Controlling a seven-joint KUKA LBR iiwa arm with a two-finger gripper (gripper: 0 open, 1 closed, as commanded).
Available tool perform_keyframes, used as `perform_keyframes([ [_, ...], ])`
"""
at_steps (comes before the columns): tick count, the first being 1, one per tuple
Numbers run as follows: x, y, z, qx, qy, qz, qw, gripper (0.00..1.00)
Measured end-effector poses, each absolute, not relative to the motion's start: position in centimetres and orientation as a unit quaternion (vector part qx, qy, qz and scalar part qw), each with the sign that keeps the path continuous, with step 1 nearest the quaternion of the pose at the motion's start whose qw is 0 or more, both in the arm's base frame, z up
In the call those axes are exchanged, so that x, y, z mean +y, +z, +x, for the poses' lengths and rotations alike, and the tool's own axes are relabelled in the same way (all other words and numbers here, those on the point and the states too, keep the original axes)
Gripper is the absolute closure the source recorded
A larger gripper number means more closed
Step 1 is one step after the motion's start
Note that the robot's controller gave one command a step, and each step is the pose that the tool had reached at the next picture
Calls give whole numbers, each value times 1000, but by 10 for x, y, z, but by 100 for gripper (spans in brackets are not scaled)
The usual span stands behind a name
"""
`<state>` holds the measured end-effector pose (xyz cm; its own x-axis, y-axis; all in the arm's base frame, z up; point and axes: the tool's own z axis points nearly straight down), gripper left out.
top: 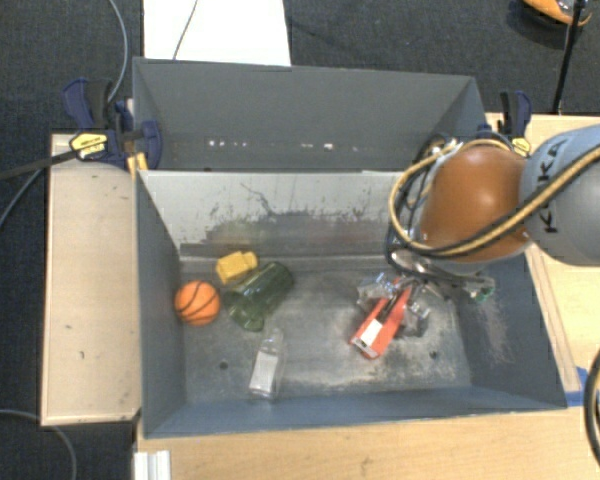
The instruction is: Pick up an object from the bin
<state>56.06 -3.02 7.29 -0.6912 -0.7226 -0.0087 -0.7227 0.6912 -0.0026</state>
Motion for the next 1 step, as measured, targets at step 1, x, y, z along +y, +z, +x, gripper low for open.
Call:
perform_keyframes([
  [1,-30,84,561,920,0,-392,5,100],
])
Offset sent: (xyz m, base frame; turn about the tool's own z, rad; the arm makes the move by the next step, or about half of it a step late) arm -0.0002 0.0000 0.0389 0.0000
